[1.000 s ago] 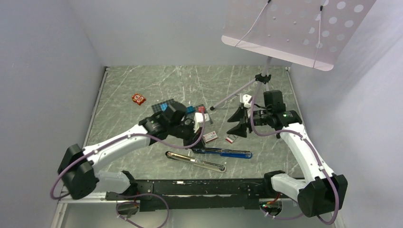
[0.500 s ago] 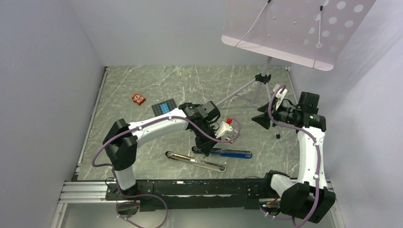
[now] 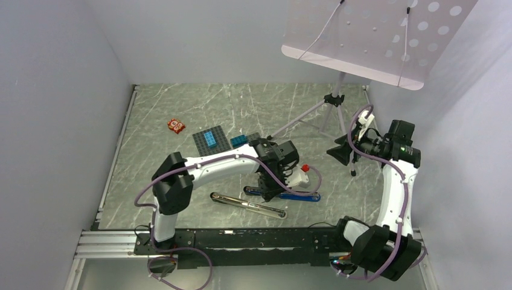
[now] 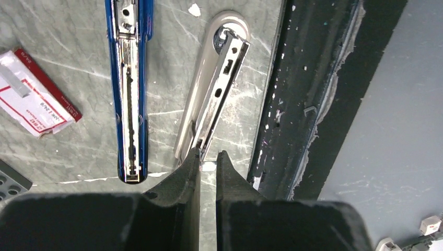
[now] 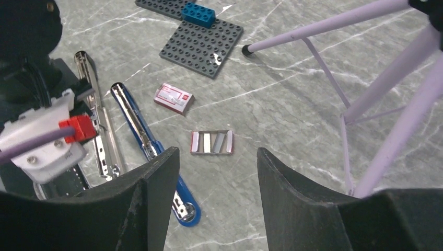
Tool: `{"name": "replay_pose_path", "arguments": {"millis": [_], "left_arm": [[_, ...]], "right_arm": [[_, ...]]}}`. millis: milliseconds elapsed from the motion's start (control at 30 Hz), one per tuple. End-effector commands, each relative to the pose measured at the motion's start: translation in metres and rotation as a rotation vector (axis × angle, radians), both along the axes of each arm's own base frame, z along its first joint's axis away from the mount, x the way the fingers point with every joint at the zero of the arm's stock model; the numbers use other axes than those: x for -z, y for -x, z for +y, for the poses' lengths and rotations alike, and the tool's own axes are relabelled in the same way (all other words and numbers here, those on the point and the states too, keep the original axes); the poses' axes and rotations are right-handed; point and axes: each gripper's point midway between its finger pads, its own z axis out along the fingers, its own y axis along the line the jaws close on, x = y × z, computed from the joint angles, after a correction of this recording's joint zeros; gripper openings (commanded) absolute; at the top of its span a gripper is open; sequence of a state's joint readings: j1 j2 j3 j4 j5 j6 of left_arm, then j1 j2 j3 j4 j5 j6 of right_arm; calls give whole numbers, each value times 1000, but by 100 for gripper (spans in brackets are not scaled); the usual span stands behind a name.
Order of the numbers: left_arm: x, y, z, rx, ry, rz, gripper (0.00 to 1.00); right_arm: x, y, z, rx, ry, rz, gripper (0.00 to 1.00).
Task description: Load the staples into the stapler
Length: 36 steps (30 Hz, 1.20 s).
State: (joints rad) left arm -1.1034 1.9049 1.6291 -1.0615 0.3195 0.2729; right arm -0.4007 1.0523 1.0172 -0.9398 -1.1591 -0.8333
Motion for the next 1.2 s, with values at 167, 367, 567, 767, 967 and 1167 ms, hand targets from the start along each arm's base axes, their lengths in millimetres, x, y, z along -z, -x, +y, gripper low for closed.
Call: {"name": "replay_pose_path", "arguments": {"millis": [167, 367, 567, 767, 967, 1167], "left_arm": [[4, -7, -7, 64, -60, -84, 2], [10, 4, -8, 124, -61, -83, 3], [17, 12, -7, 188, -81, -80, 3], [22, 13, -10, 217, -84, -86, 3], [23, 9, -16, 241, -65, -103, 3], [22, 16, -24, 310, -13, -102, 3]], "right_arm": [[-22, -3, -14, 25, -9, -65, 60], [-21, -3, -16, 26, -25, -51, 60], [-20, -3, -16, 20, -36, -38, 60], [-19, -3, -18, 16, -42, -30, 60], [-16, -3, -19, 13, -50, -16, 60], [-15, -3, -21, 15, -58, -6, 60]]}}
